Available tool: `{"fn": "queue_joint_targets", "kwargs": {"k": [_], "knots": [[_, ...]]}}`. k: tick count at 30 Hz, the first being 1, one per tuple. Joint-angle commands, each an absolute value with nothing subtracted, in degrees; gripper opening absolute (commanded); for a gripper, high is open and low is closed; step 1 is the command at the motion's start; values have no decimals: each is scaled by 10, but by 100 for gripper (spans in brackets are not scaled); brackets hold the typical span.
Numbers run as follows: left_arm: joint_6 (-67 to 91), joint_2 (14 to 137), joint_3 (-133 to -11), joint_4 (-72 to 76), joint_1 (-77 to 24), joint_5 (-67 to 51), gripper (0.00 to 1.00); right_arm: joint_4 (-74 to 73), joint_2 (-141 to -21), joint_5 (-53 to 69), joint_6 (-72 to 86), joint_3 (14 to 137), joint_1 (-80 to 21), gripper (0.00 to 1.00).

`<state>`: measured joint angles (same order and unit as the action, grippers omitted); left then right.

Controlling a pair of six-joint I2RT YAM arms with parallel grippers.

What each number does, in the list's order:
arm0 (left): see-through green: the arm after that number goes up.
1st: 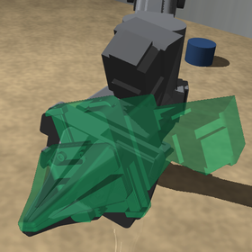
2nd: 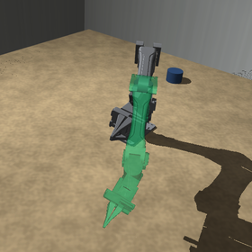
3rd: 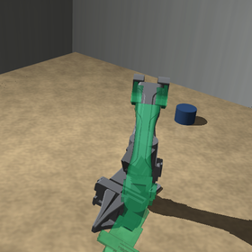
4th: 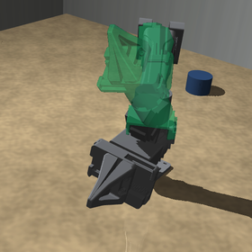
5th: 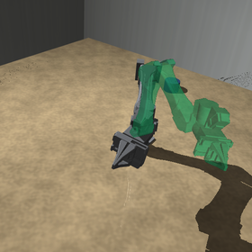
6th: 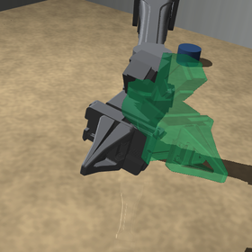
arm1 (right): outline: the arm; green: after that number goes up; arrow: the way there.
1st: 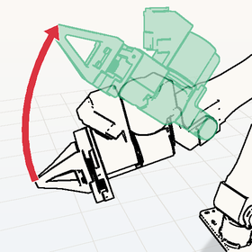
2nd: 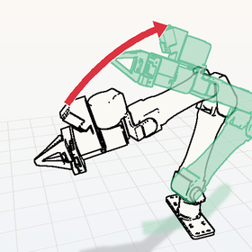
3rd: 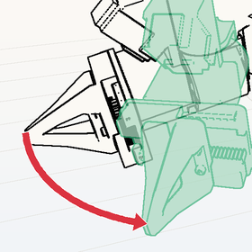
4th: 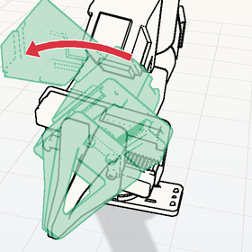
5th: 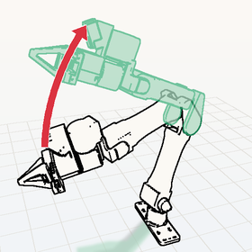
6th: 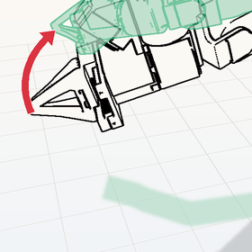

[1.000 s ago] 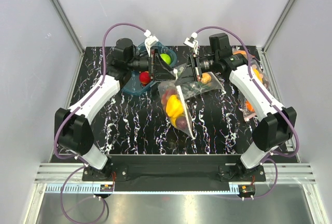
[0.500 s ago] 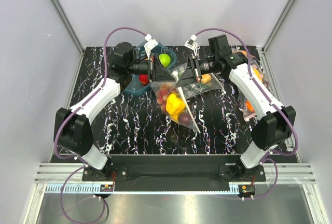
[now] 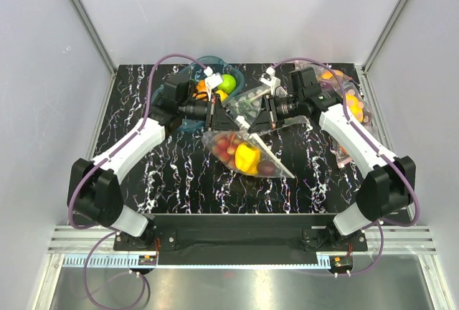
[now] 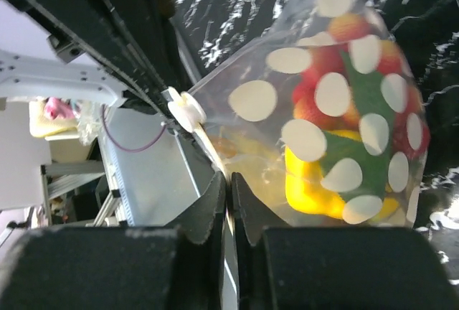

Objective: Open the zip-top bag and remove the fake food

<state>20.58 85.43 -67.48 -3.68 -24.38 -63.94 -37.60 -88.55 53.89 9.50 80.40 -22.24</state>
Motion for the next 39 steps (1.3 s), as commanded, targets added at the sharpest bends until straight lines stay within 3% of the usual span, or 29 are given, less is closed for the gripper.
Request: {"fn": "queue_joint_targets", "kwargs": {"k": [1, 4, 5, 12, 18, 27, 39], "knots": [[139, 818, -685, -110, -240, -616, 0, -324, -862, 469, 111, 795, -214, 14], [146, 817, -683, -105, -240, -619, 0, -316, -860, 454, 116, 797, -214, 31], [149, 817, -683, -97, -240, -620, 0, -319, -860, 449, 113, 807, -214, 41], [164, 828, -697, -79, -241, -649, 0, -367, -853, 416, 84, 868, -214, 71], [154, 830, -696, -88, -241, -653, 0, -357, -853, 400, 70, 892, -214, 74], [150, 848, -700, -88, -241, -657, 0, -319, -878, 499, 98, 883, -215, 74], [178, 871, -720, -67, -240, -676, 0, -347, -929, 567, 67, 916, -224, 68]]}}
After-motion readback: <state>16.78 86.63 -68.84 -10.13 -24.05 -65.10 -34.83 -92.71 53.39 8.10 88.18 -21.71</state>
